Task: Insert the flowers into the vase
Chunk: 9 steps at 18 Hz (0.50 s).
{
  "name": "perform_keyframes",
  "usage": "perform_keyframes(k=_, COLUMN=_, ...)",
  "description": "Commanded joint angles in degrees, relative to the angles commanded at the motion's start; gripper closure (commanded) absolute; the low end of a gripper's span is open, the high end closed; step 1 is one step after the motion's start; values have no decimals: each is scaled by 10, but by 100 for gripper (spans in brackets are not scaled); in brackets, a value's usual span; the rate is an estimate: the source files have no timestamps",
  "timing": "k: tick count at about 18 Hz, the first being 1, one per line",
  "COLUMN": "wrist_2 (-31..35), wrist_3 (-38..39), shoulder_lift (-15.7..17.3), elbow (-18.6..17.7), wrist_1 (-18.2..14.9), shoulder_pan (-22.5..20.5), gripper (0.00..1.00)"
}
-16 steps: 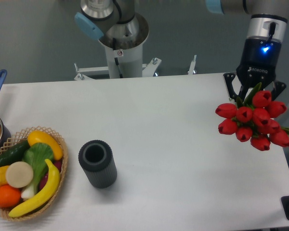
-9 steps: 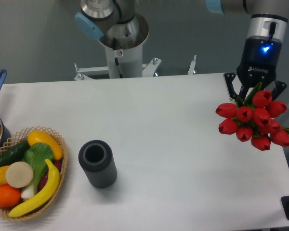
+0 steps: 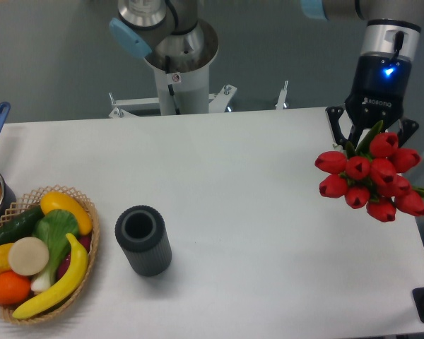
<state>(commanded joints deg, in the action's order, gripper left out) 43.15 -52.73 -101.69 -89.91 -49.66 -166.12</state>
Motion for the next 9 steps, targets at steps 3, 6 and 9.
perform_keyframes(k=3, wrist_2=0, wrist_3=-1, shoulder_lift=0, elbow=2, wrist_1=1, shoulder_pan=23, gripper=66)
perform_keyframes(k=6, wrist_2=-10, wrist_3=-2, shoulder_lift=-5, elbow=2, wrist_1=26, shoulder_pan=60, gripper=66)
perform_keyframes(k=9, wrist_2=-41, wrist_3=-3, shoulder_lift=-11, elbow=1, wrist_1=40, shoulder_pan=96, gripper=66)
